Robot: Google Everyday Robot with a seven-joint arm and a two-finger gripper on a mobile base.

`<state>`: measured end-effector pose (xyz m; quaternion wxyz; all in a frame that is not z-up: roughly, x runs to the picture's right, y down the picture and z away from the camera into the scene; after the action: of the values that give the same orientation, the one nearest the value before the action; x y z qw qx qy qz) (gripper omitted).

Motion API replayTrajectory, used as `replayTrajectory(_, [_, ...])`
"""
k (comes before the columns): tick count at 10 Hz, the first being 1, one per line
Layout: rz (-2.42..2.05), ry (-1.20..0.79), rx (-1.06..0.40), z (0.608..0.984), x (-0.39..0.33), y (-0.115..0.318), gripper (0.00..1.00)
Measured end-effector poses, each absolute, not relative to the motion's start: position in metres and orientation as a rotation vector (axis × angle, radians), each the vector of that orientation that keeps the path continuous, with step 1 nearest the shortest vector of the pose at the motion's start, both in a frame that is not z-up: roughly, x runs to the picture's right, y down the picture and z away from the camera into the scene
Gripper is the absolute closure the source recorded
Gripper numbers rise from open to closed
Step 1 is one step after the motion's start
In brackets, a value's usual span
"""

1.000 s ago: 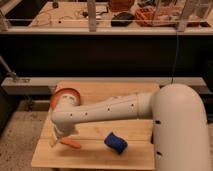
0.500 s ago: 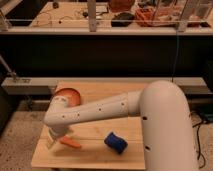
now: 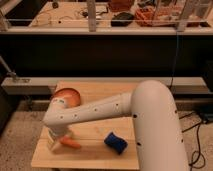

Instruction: Drag the pepper across the table

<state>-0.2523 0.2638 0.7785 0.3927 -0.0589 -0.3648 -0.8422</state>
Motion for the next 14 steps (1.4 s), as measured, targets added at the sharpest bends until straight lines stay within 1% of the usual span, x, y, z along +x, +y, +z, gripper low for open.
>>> replayTrajectory(1, [-2.136, -0.927, -0.151, 0.7792, -0.2524, 0.2647, 0.24])
replayTrajectory(2, [-2.132, -0.928, -0.154, 0.7767, -0.253, 0.2647, 0.32])
replayTrajectory(3, [-2.131, -0.931, -0.156, 0.775, -0.2547, 0.2648, 0.44])
replayTrajectory(4, [-2.131, -0.932, -0.158, 0.776, -0.2555, 0.2653, 0.52])
replayTrajectory(6, [-2.132, -0.933, -0.16, 0.7776, -0.2595, 0.2668, 0.75])
replayTrajectory(8, [-2.122, -0.933, -0.16, 0.7781, -0.2588, 0.2641, 0.92])
replayTrajectory(9, [-2.115, -0.932, -0.156, 0.7796, -0.2543, 0.2598, 0.99])
replayTrajectory(14, [-2.094, -0.928, -0.15, 0.7828, -0.2528, 0.2569, 1.0])
